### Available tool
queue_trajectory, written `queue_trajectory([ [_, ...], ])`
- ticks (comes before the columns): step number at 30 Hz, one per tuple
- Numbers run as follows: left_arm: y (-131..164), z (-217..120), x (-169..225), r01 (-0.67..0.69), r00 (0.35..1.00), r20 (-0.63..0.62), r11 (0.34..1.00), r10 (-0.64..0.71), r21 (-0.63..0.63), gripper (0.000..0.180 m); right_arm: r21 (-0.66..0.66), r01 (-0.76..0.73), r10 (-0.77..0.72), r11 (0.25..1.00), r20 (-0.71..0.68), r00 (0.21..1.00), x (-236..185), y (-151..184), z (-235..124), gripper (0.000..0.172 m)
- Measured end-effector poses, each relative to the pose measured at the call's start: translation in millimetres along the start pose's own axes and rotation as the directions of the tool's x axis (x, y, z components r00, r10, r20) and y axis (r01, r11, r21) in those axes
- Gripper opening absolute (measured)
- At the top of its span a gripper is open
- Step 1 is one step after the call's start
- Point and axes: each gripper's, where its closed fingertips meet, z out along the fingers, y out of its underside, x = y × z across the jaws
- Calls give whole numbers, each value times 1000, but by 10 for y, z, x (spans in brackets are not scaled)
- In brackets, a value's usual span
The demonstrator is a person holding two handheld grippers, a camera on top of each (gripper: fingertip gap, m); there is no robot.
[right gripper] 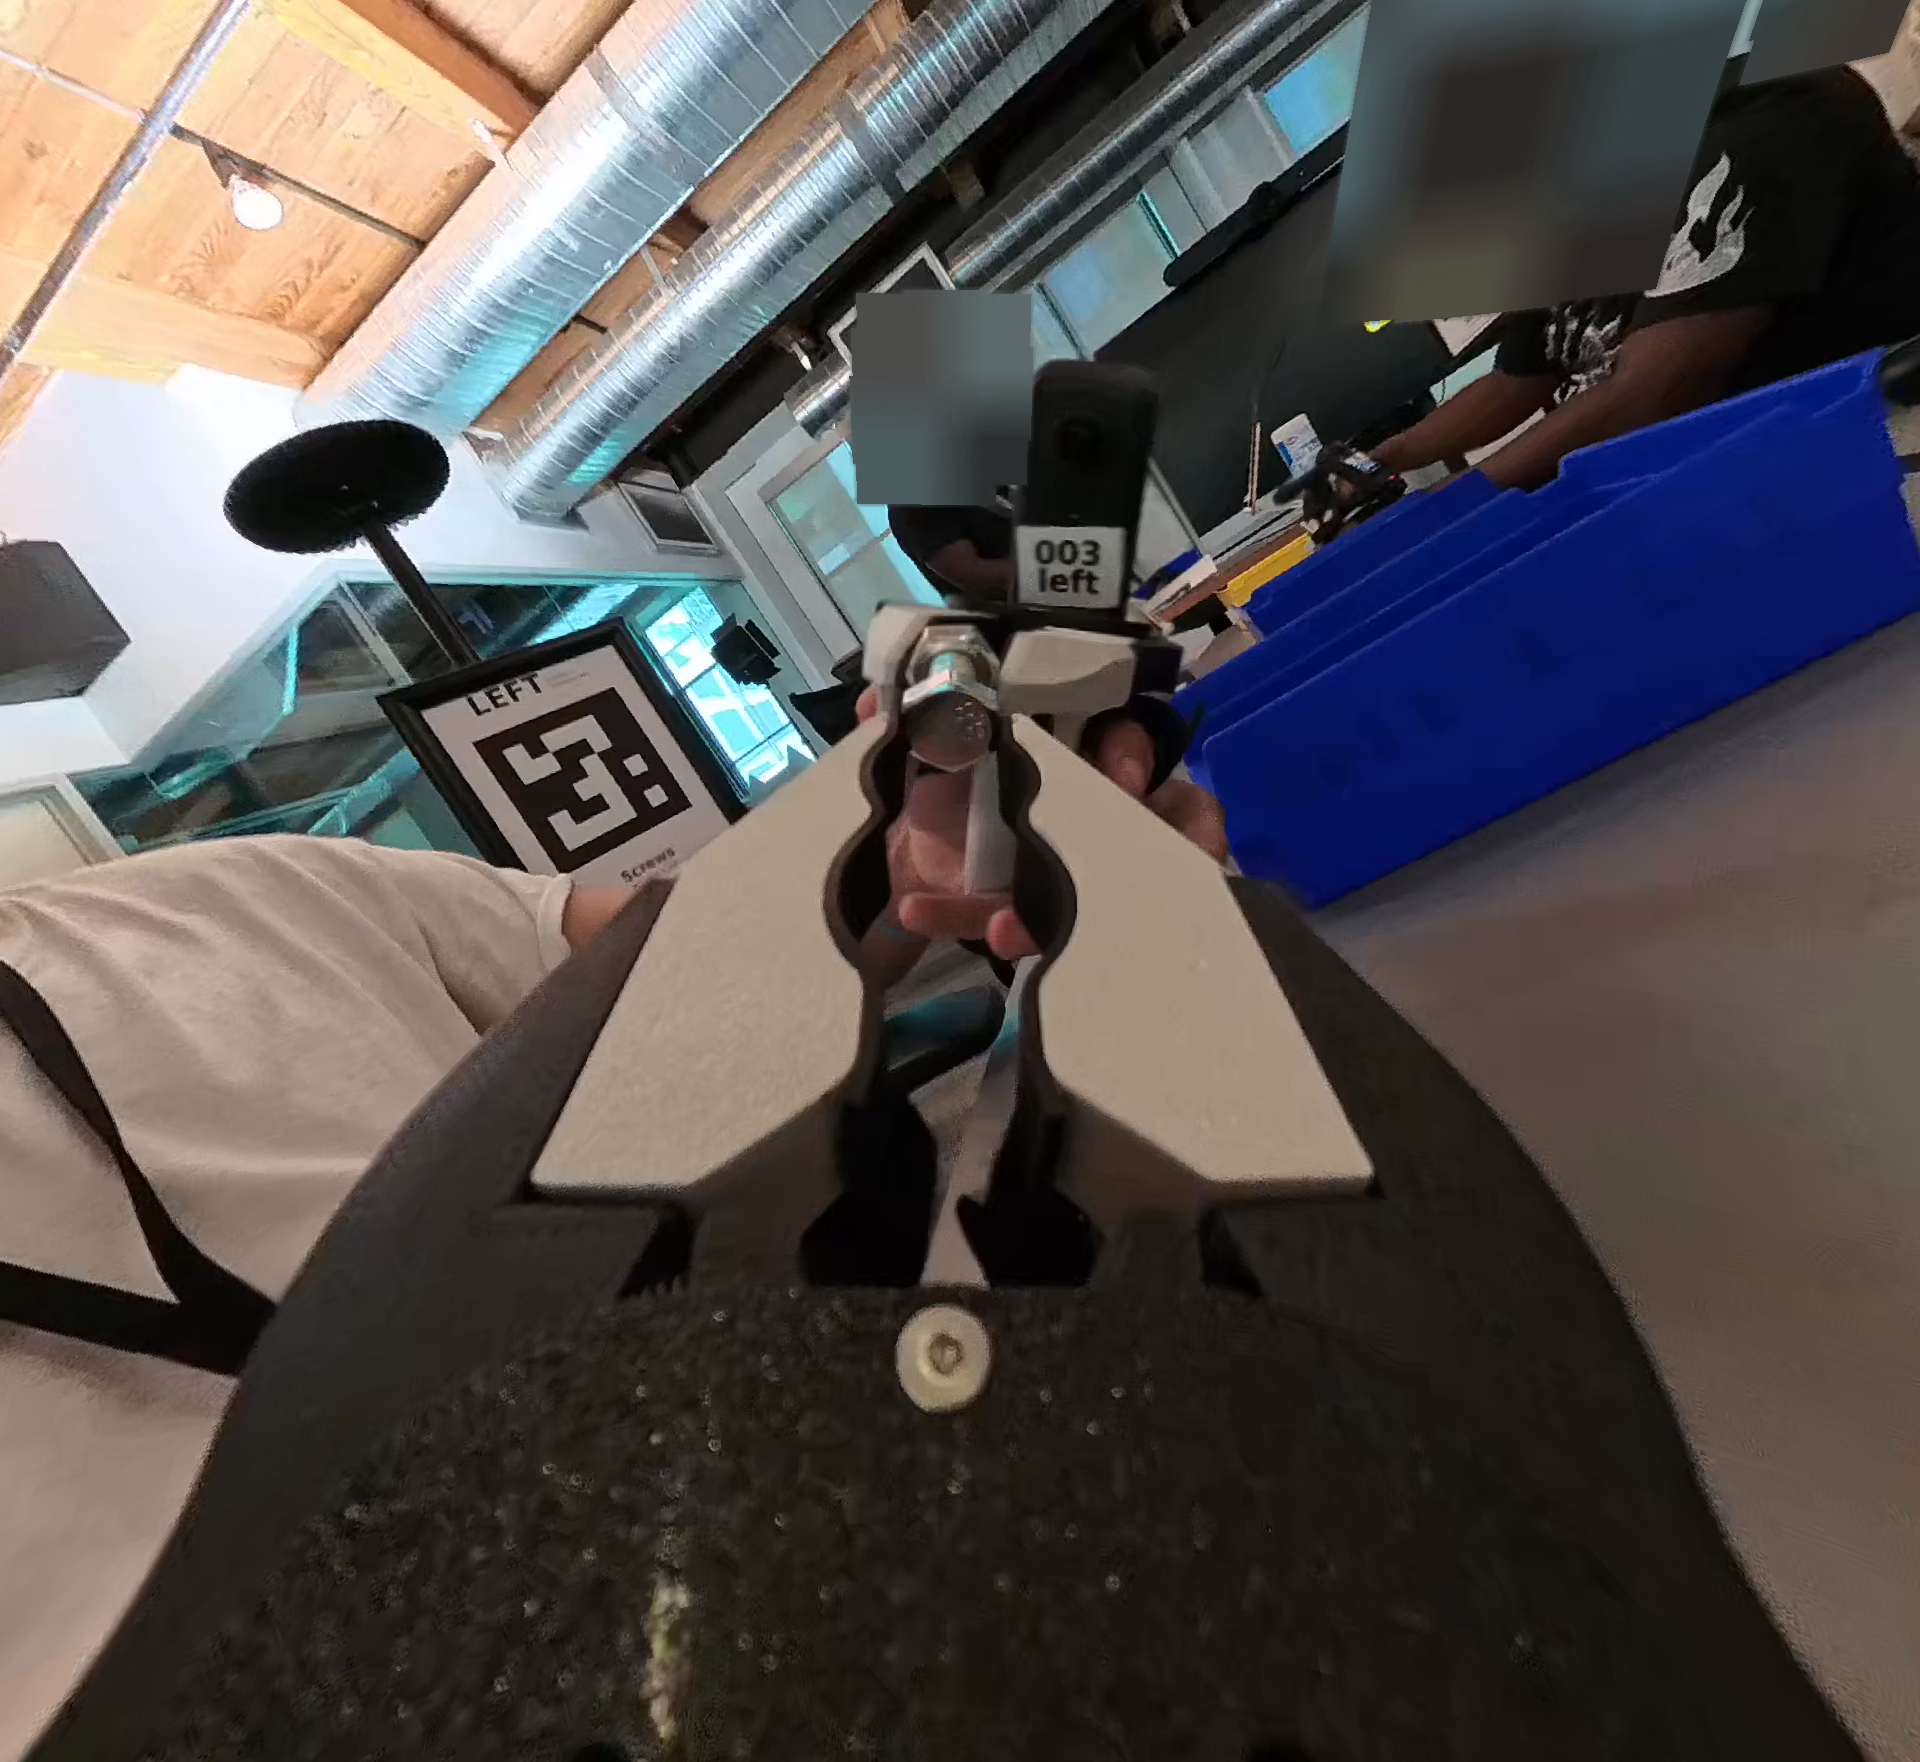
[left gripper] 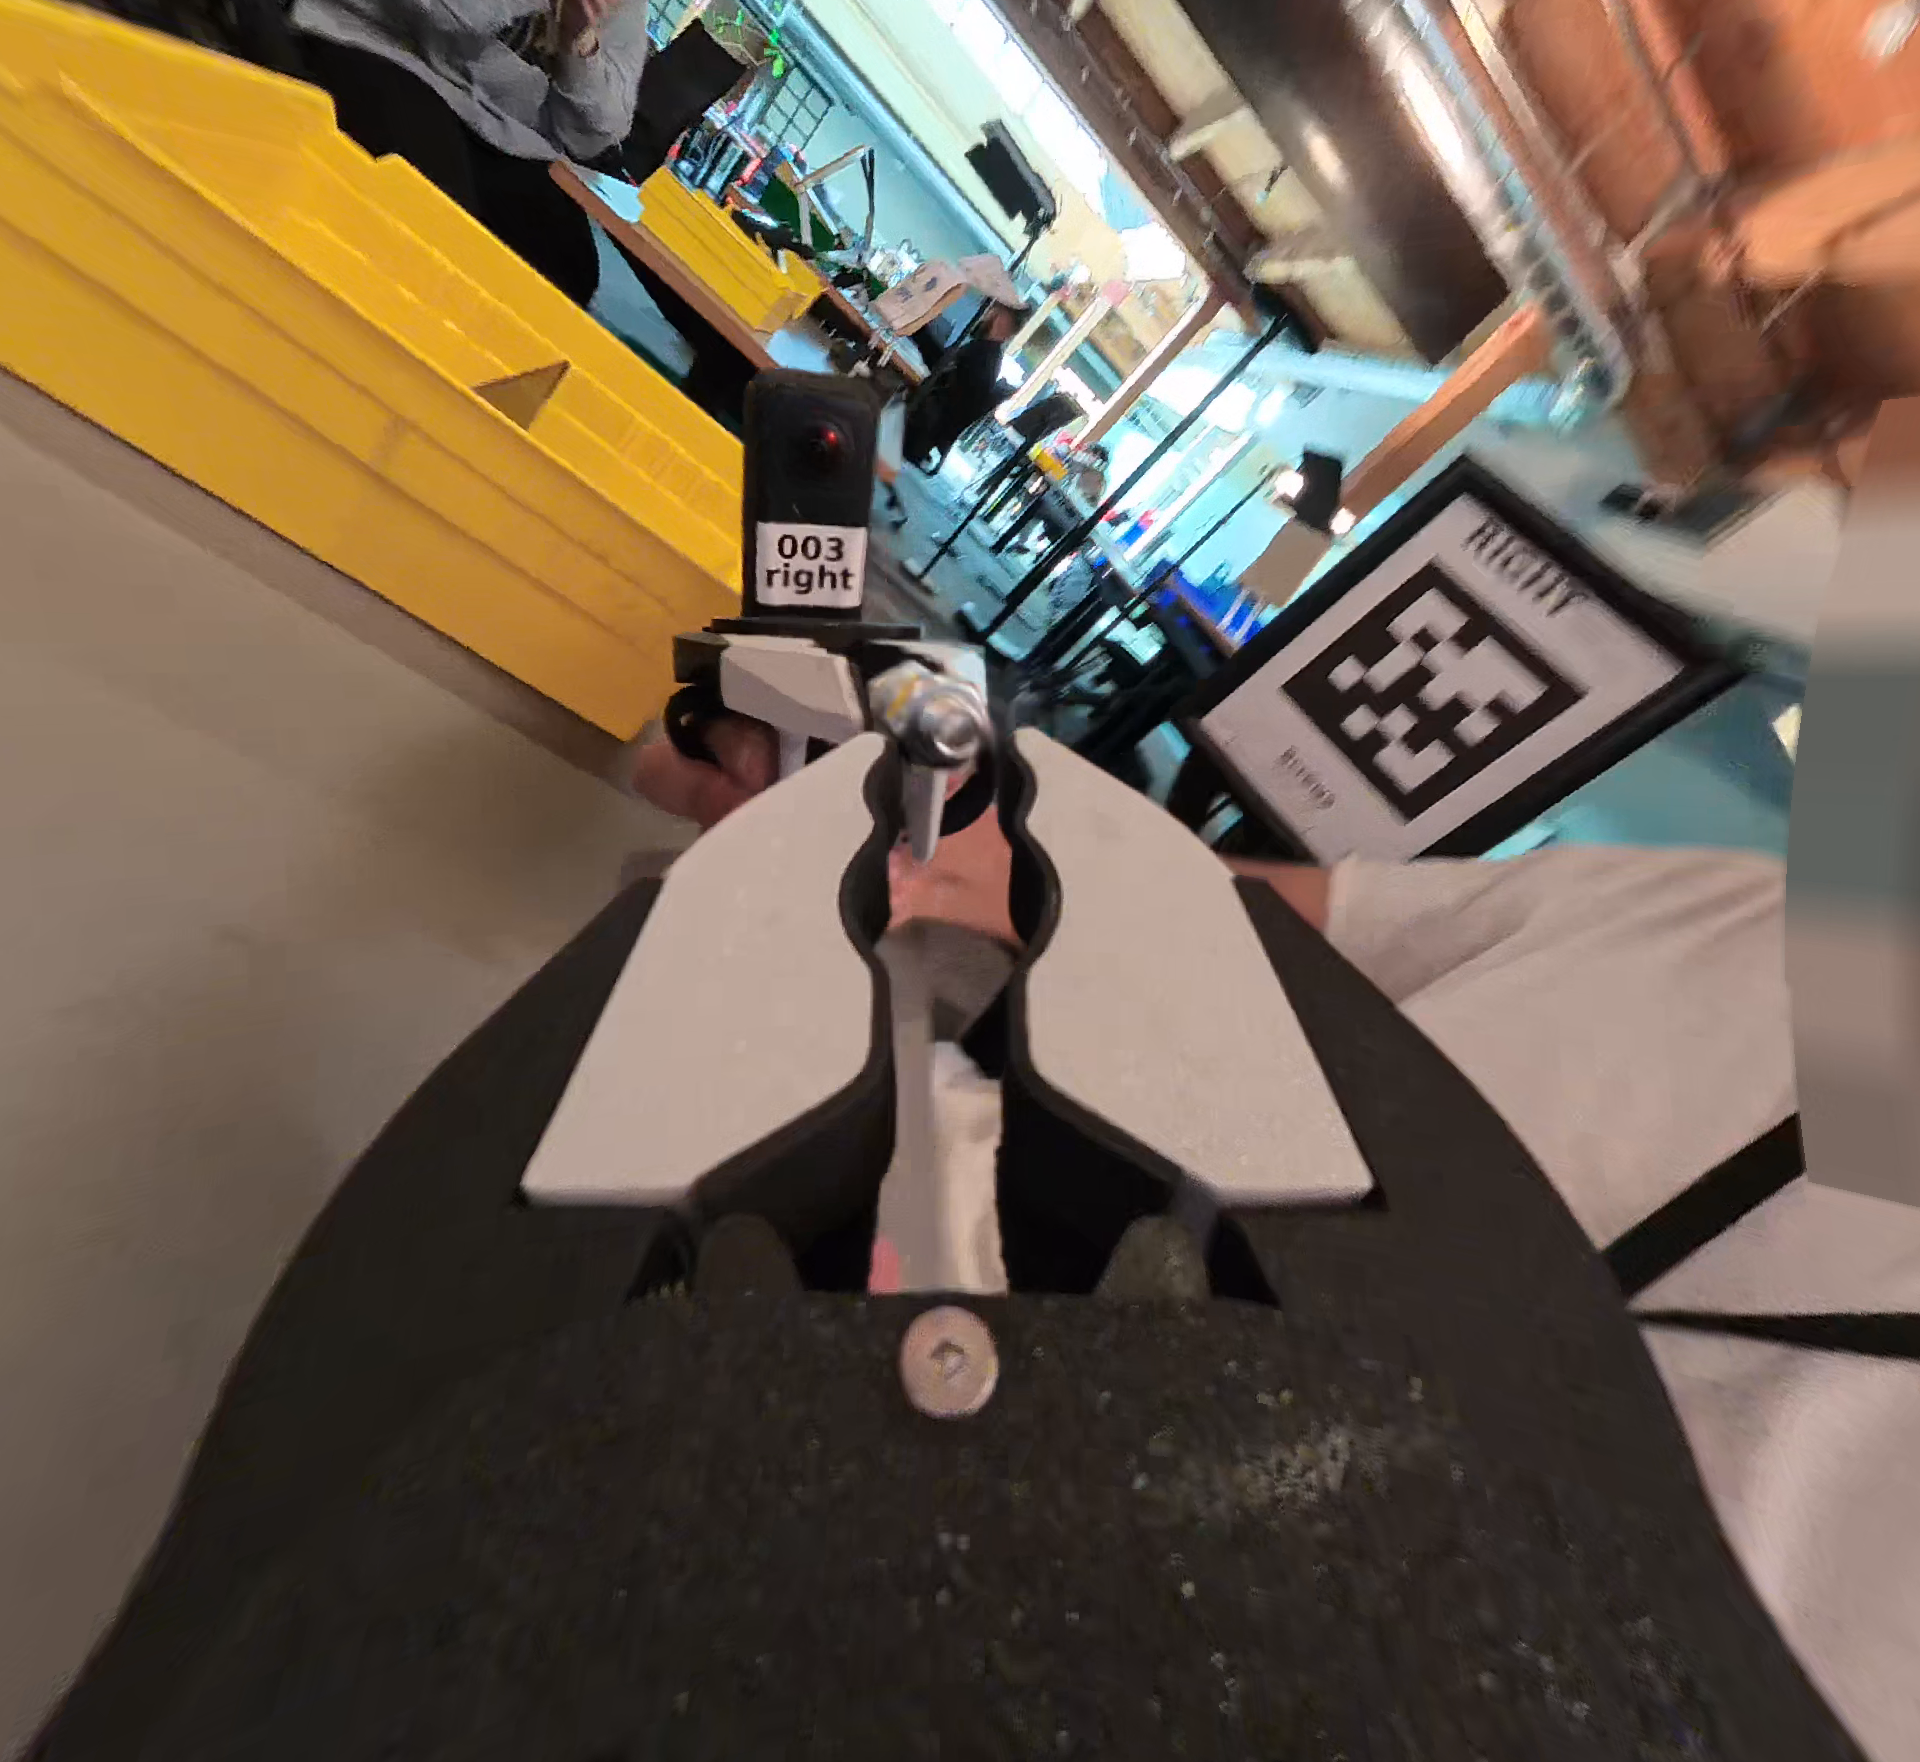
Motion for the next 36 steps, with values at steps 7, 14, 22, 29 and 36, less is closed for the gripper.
queue_trajectory([
  [7,312,-162,-314,-635,653,127,632,746,-444,67,-13,-116,116,993,-8,993,100,29,-33,16],
  [14,164,-166,-263,-807,154,5,129,988,-576,53,-89,-270,274,959,32,961,103,218,34,16],
  [22,194,-118,-179,-821,-26,-109,-84,994,-565,18,-121,-338,347,933,63,936,58,278,72,16],
  [29,163,-72,-108,-695,558,129,547,820,-466,17,-102,-140,144,985,35,989,16,211,71,16],
  [36,125,-29,-36,21,996,86,977,-2,-214,17,-119,103,-108,988,-36,993,9,160,43,17],
])
